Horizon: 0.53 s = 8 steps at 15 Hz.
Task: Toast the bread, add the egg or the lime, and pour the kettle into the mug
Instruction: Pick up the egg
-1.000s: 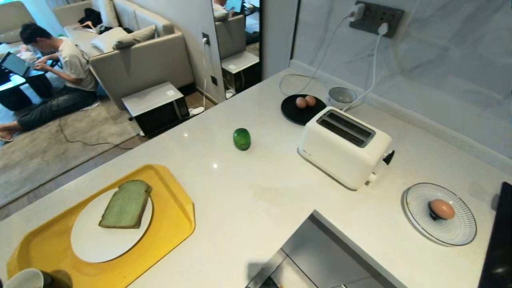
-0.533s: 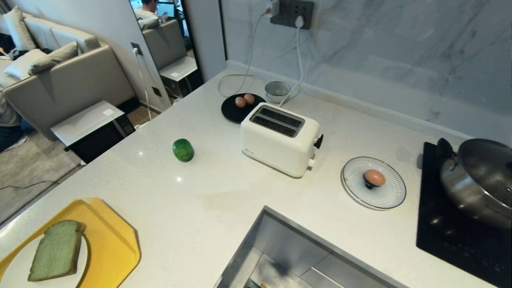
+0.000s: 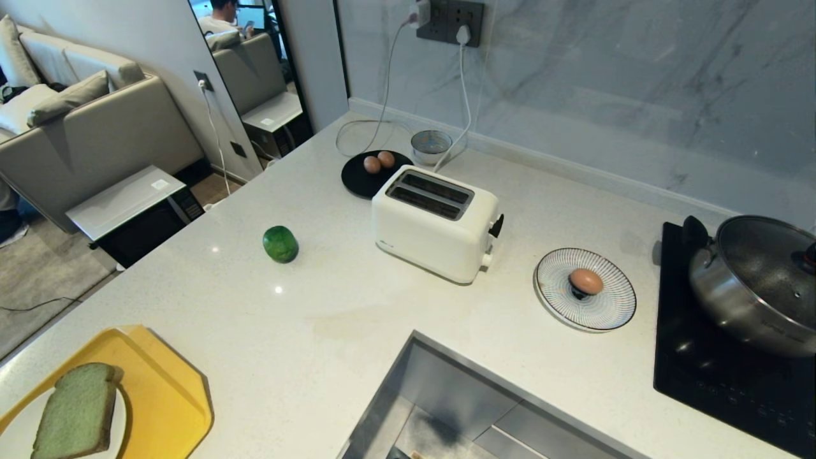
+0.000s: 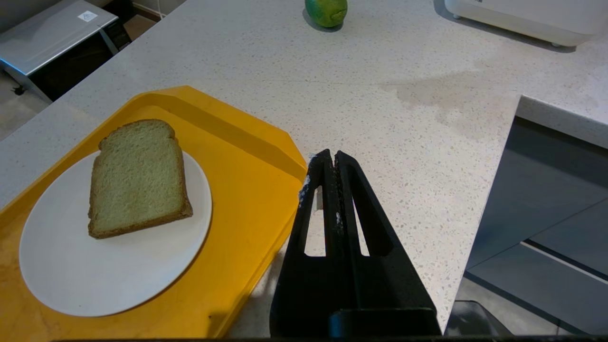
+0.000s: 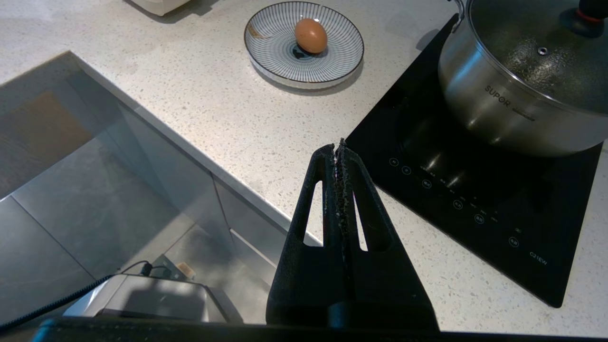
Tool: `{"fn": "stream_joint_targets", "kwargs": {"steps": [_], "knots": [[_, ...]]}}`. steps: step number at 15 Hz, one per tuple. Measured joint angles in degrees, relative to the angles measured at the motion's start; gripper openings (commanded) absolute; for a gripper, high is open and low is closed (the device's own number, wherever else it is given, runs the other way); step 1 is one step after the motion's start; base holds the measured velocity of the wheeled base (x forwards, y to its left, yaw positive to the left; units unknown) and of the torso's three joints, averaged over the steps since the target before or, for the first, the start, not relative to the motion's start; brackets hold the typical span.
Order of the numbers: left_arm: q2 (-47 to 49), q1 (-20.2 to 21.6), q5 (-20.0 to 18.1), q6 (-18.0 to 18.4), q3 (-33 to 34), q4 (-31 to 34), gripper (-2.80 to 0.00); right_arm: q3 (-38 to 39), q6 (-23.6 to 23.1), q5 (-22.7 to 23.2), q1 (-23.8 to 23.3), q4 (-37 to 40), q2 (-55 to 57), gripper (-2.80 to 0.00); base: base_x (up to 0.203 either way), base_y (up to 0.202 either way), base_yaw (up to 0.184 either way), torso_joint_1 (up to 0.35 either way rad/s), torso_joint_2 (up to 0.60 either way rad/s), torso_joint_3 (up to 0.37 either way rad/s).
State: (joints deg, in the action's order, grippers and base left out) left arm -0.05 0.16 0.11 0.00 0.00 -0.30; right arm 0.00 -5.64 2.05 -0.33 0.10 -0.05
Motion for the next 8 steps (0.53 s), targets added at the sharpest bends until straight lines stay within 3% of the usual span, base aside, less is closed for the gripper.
{"fn": "stream_joint_targets", "kwargs": {"steps": [3, 8], "knots": [[0.0, 0.0, 0.02, 0.0, 0.0, 0.0, -2.8, 0.0, -0.02, 0.04, -0.02, -0.02, 0.0, -2.8, 0.0, 0.0, 0.0, 0.0, 0.0, 0.0], [0.0, 0.0, -0.01, 0.01, 0.0, -0.02, -2.8, 0.0, -0.02, 0.06, -0.02, -0.02, 0.0, -2.8, 0.16, 0.0, -0.002, 0.002, 0.0, -0.001]]}}
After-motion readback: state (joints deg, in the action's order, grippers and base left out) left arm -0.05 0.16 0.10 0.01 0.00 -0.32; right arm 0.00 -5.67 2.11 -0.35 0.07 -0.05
